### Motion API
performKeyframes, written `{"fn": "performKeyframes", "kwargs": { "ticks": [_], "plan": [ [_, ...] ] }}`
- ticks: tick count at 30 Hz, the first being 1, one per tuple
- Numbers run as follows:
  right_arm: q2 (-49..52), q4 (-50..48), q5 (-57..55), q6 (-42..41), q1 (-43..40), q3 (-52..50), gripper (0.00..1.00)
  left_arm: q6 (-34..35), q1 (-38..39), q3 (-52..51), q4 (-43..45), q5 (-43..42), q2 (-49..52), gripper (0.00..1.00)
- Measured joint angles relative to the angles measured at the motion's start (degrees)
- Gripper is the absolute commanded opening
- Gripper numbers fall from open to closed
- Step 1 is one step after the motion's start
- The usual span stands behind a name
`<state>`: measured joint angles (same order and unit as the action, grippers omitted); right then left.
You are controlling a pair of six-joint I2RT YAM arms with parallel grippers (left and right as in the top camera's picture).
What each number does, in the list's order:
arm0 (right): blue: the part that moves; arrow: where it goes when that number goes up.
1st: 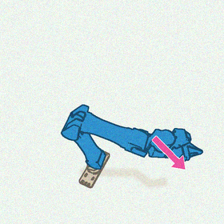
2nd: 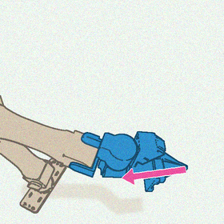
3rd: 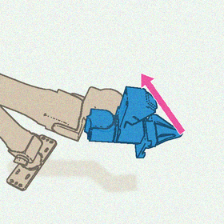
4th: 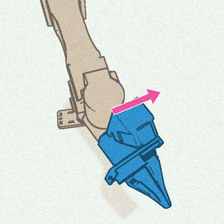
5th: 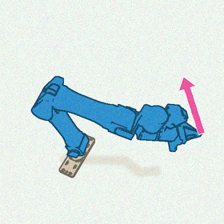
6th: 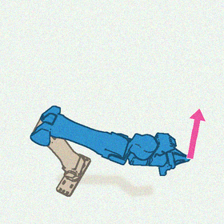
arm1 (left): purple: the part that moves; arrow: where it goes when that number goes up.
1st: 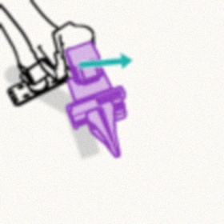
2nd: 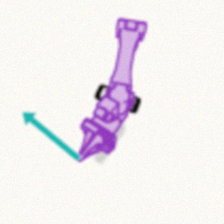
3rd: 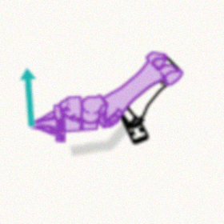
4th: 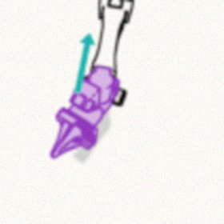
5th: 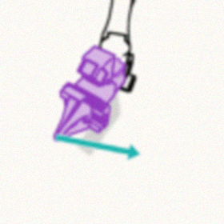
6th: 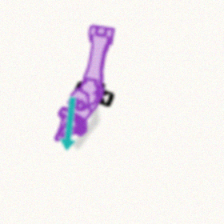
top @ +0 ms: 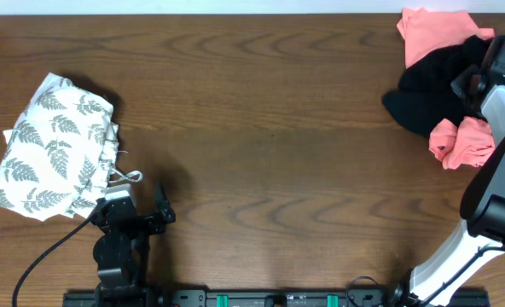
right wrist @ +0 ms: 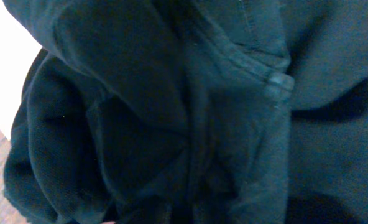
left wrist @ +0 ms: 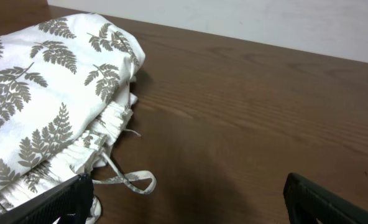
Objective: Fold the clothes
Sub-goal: 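Grasp the black garment and drag it to the table center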
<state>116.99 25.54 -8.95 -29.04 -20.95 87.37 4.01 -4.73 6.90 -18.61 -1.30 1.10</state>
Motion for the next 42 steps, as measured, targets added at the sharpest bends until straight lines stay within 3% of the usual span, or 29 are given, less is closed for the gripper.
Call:
{"fn": "performKeyframes", "kwargs": {
  "ticks": [4,9,14,20,28,33,38,42],
  "plan": [
    [-5.7,1.7,-1.8,2.1,-0.2,-0.1,0.01,0.0,0.0,0.0,0.0,0.0,0.0,0.98],
    [-25.3,1.4,-0.2,4.2,-0.2,-0.2,0.01,0.0,0.0,0.0,0.0,0.0,0.0,0.98],
    [-46.9,-1.8,10.2,5.0,-0.1,2.6,0.01,0.0,0.0,0.0,0.0,0.0,0.0,0.98],
    [-59.6,-3.9,24.5,5.6,2.9,4.2,0.01,0.0,0.0,0.0,0.0,0.0,0.0,0.98],
    [-54.2,-1.8,36.3,7.7,8.9,3.2,0.01,0.0,0.0,0.0,0.0,0.0,0.0,0.98],
    [-43.8,0.3,49.5,12.1,12.2,2.9,0.01,0.0,0.0,0.0,0.0,0.0,0.0,0.98],
    [-32.7,9.7,55.8,16.2,17.2,2.6,0.01,0.0,0.0,0.0,0.0,0.0,0.0,0.98],
    [-25.9,16.2,57.0,23.2,22.5,2.1,0.17,0.0,0.0,0.0,0.0,0.0,0.0,0.98]
  ]
}}
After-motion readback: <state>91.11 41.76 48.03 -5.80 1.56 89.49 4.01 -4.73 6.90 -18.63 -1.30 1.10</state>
